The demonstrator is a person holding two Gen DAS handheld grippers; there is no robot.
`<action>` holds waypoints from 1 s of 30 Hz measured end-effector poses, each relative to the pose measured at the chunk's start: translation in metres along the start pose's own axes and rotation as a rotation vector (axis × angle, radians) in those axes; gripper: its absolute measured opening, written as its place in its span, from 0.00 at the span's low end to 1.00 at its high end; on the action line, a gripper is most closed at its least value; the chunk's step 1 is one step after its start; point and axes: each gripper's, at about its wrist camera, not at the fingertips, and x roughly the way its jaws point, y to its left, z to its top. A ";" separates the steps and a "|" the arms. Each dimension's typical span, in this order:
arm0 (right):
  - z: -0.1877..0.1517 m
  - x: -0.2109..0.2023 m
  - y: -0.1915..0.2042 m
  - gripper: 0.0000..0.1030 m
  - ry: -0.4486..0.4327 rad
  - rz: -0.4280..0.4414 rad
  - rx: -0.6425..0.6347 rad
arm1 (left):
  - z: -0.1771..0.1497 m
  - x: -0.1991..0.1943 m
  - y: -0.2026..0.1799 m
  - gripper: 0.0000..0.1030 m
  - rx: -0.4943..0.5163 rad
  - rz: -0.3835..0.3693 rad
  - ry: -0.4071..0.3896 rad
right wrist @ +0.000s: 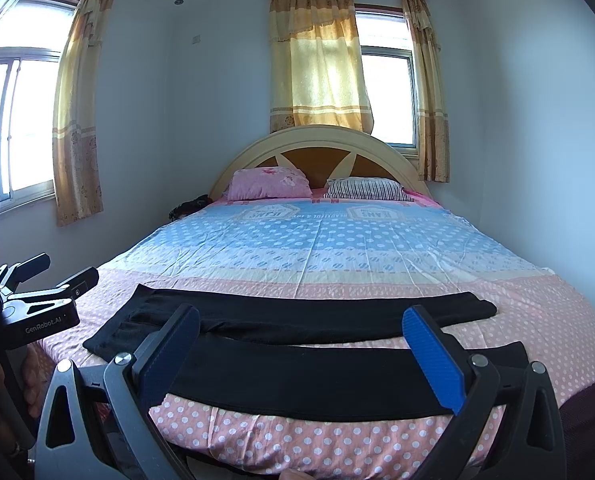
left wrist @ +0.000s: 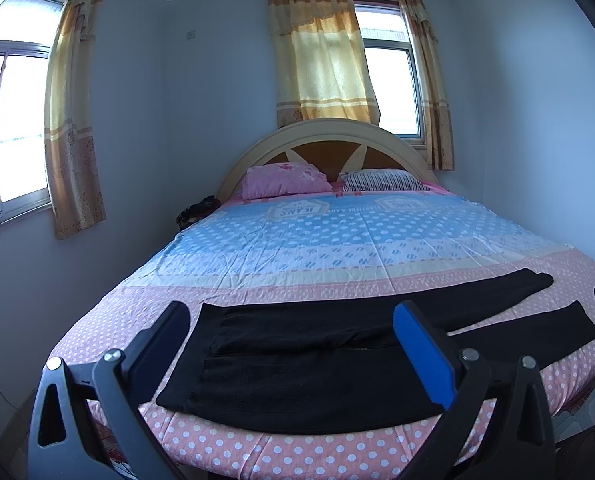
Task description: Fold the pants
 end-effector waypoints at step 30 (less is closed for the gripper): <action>-0.001 0.004 0.000 0.99 0.015 0.002 -0.007 | -0.002 0.003 0.000 1.00 -0.001 -0.001 0.012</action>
